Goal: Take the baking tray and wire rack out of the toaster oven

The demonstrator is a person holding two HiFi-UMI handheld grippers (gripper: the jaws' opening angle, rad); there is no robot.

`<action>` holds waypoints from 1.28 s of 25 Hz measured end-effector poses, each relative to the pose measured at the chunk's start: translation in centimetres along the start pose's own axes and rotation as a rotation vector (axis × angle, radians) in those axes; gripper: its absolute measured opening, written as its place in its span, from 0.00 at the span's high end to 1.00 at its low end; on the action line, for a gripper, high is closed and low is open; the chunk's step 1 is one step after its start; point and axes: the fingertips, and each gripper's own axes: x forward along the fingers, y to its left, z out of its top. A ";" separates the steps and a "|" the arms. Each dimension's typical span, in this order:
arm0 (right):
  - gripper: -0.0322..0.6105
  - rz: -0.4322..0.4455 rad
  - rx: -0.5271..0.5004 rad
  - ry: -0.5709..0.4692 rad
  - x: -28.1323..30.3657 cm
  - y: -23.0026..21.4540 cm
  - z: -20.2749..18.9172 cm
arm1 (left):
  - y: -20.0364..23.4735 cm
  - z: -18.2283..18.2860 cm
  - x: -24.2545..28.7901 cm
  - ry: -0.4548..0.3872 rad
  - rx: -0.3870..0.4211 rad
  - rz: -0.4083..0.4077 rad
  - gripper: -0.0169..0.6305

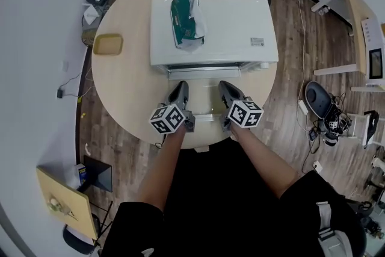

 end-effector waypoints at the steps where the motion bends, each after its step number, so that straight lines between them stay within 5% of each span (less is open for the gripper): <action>1: 0.95 0.002 0.019 -0.013 0.3 -0.1 0.2 | 0.3 0.1 0.2 -0.007 -0.023 0.002 0.94; 10: 0.94 0.017 0.223 -0.071 2.7 -1.2 0.3 | 3.1 0.2 1.3 -0.080 -0.200 0.019 0.90; 13: 0.85 0.028 0.307 -0.105 2.9 -1.5 0.4 | 3.4 0.1 1.6 -0.115 -0.317 -0.022 0.75; 18: 0.74 0.042 0.531 -0.170 3.5 -2.5 0.4 | 4.1 -0.4 3.1 -0.134 -0.429 -0.016 0.72; 32: 0.70 0.069 0.632 -0.164 8.1 -5.7 1.1 | 6.3 -1.0 8.5 -0.212 -0.609 0.065 0.68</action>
